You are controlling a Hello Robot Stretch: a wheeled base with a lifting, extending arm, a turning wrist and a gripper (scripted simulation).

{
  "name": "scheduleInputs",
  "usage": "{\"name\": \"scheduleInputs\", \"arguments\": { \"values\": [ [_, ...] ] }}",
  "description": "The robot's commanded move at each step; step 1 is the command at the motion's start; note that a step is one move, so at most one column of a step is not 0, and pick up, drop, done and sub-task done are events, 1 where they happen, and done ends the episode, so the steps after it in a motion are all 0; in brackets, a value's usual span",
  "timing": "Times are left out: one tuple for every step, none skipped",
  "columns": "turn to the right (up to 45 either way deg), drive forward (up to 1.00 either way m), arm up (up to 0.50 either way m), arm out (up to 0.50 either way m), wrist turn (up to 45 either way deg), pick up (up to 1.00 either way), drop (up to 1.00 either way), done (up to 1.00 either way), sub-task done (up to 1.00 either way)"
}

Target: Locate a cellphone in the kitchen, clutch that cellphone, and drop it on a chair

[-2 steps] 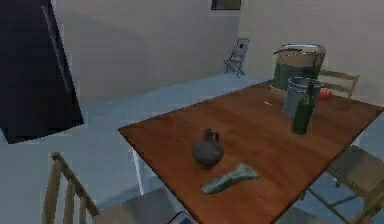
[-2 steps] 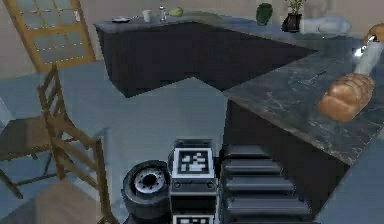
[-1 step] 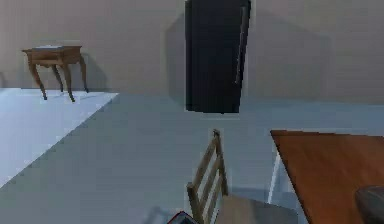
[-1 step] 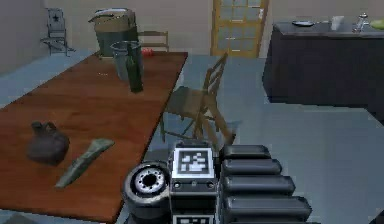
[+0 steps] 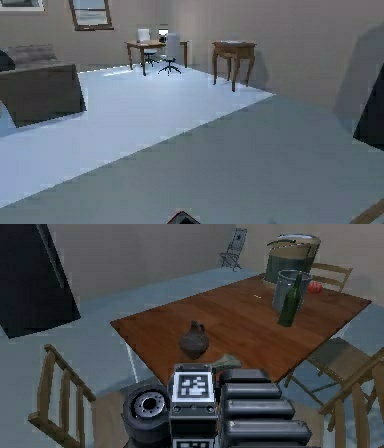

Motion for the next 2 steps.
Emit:
{"name": "scheduleInputs", "arguments": {
  "values": [
    [-39.0,0.00,0.00,0.00,0.0,0.00,0.00,0.00,0.00],
    [45.0,0.00,0.00,0.00,0.0,0.00,0.00,0.00,0.00]
  ]
}}
